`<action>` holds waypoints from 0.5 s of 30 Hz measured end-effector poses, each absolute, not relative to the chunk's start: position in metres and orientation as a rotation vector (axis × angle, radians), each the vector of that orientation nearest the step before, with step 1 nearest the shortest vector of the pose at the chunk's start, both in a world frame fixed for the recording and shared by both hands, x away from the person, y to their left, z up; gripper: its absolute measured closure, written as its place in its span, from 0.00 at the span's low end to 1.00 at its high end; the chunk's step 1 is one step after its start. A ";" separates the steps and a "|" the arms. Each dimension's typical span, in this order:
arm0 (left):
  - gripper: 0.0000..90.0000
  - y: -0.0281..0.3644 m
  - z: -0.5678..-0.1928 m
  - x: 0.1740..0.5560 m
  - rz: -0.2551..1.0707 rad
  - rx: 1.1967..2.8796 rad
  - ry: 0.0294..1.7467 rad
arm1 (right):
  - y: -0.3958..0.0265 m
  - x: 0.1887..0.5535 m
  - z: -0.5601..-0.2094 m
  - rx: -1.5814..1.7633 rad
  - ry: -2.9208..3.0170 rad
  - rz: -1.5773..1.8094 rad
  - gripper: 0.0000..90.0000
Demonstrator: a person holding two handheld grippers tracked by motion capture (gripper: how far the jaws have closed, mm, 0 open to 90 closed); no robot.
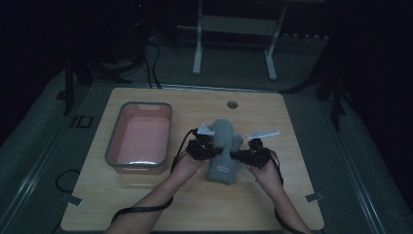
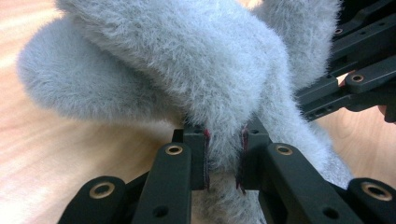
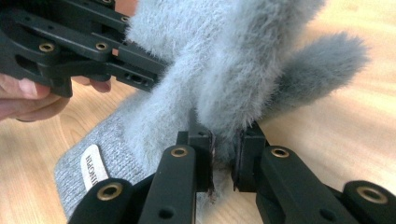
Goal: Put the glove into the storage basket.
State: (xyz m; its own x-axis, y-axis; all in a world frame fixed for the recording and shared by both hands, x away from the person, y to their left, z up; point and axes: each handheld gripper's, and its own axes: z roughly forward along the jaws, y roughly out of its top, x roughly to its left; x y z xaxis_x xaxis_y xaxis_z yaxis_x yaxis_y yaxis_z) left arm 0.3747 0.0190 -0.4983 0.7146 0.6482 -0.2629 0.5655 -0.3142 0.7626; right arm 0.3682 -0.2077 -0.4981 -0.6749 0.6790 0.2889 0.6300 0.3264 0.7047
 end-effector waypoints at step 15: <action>0.88 0.043 -0.443 0.384 0.159 2.019 0.875 | -0.189 0.371 -0.445 1.158 2.463 1.381 0.91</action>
